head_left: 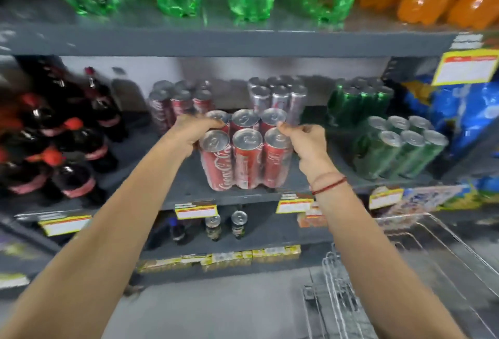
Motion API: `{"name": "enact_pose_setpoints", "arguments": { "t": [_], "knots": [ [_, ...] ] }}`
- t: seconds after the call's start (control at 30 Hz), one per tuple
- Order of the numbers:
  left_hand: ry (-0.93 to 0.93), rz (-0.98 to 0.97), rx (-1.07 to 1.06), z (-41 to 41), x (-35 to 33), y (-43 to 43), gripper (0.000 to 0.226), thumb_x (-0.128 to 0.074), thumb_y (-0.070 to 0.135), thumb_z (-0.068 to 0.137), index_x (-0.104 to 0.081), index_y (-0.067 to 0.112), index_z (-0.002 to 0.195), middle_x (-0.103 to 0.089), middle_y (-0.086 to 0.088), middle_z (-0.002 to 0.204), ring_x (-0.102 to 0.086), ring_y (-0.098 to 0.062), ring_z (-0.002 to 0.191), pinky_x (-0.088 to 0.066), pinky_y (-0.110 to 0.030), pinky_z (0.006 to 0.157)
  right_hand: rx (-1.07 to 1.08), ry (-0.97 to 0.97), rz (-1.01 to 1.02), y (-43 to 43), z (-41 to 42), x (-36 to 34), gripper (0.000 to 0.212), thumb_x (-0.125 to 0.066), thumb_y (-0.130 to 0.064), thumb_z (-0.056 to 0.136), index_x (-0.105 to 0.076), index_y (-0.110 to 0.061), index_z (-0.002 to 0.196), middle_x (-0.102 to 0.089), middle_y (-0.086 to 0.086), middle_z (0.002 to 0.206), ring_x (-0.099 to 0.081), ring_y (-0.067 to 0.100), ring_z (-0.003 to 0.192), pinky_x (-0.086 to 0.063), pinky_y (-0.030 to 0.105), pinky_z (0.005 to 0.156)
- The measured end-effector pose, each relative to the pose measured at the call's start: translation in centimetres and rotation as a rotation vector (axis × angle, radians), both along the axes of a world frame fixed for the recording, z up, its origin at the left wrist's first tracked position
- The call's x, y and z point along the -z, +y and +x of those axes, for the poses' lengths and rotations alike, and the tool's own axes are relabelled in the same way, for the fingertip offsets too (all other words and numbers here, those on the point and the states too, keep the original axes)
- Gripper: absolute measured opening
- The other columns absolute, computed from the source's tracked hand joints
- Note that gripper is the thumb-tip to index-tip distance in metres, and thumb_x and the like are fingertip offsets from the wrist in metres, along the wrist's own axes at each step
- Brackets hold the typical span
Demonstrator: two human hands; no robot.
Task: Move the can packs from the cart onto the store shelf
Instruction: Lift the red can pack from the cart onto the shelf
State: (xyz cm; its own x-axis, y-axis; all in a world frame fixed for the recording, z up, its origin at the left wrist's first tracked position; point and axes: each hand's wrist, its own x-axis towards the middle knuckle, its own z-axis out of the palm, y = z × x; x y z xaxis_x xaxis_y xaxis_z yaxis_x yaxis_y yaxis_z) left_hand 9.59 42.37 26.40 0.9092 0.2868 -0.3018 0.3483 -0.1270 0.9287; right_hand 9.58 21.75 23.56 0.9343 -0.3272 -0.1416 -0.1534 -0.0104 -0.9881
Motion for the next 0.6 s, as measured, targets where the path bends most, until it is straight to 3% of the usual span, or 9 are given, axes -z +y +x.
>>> {"name": "enact_pose_setpoints", "arguments": {
  "t": [0.07,0.1,0.17,0.23,0.4,0.53,0.6],
  "knots": [
    [0.000,0.025,-0.082,0.0,0.5,3.5,0.041,-0.080,0.017,0.064,-0.065,0.009,0.102,-0.068,-0.007,0.095,-0.065,-0.016,0.071,-0.050,-0.021,0.058,-0.058,0.017,-0.018,3.6,1.1,0.9,0.037,-0.079,-0.030,0.067,-0.063,-0.001,0.083,-0.071,0.013,0.096,-0.067,0.025,0.088,-0.054,0.035,0.085],
    [0.010,0.036,-0.113,0.0,0.7,5.0,0.044,-0.081,0.017,0.062,-0.066,0.008,0.102,-0.068,-0.007,0.094,-0.065,-0.016,0.072,-0.049,-0.022,0.060,-0.081,0.022,-0.054,5.3,1.4,1.3,0.032,-0.078,-0.031,0.069,-0.061,-0.005,0.071,-0.071,0.011,0.088,-0.067,0.022,0.082,-0.053,0.032,0.080],
    [0.032,0.051,-0.152,0.1,1.2,7.4,0.042,-0.082,0.017,0.061,-0.066,0.005,0.098,-0.068,-0.007,0.087,-0.063,-0.013,0.063,-0.046,-0.019,0.051,-0.117,0.031,-0.112,8.2,1.9,2.0,0.037,-0.076,-0.035,0.071,-0.049,-0.015,0.053,-0.066,0.007,0.072,-0.062,0.020,0.071,-0.050,0.032,0.073],
    [0.050,0.071,-0.192,0.2,1.7,9.2,0.043,-0.083,0.018,0.061,-0.065,0.003,0.097,-0.066,-0.006,0.080,-0.059,-0.010,0.055,-0.040,-0.018,0.040,-0.140,0.037,-0.154,10.5,2.4,2.9,0.038,-0.074,-0.035,0.072,-0.049,-0.017,0.051,-0.061,0.003,0.065,-0.059,0.018,0.068,-0.050,0.033,0.074],
    [0.074,0.070,-0.236,0.8,3.8,11.9,0.054,-0.083,0.018,0.062,-0.065,-0.005,0.107,-0.067,-0.012,0.092,-0.063,-0.019,0.076,-0.041,-0.022,0.046,-0.159,0.059,-0.167,13.5,3.2,4.8,0.032,-0.072,-0.034,0.075,-0.052,-0.016,0.058,-0.057,-0.004,0.063,-0.057,0.016,0.069,-0.045,0.028,0.070],
    [0.077,0.052,-0.236,1.3,5.0,12.4,0.044,-0.082,0.017,0.061,-0.069,-0.001,0.099,-0.069,-0.008,0.079,-0.060,-0.013,0.059,-0.044,-0.019,0.041,-0.147,0.060,-0.203,14.0,3.4,5.4,0.035,-0.069,-0.038,0.078,-0.050,-0.017,0.058,-0.058,-0.002,0.067,-0.056,0.018,0.071,-0.042,0.027,0.070],
    [0.066,0.071,-0.221,1.6,5.5,12.7,0.045,-0.082,0.021,0.061,-0.070,0.001,0.099,-0.072,-0.013,0.095,-0.064,-0.017,0.067,-0.050,-0.022,0.055,-0.180,0.050,-0.239,13.8,3.6,5.5,0.036,-0.068,-0.040,0.079,-0.049,-0.017,0.058,-0.062,0.005,0.076,-0.058,0.020,0.075,-0.042,0.027,0.070]
  ]
}}
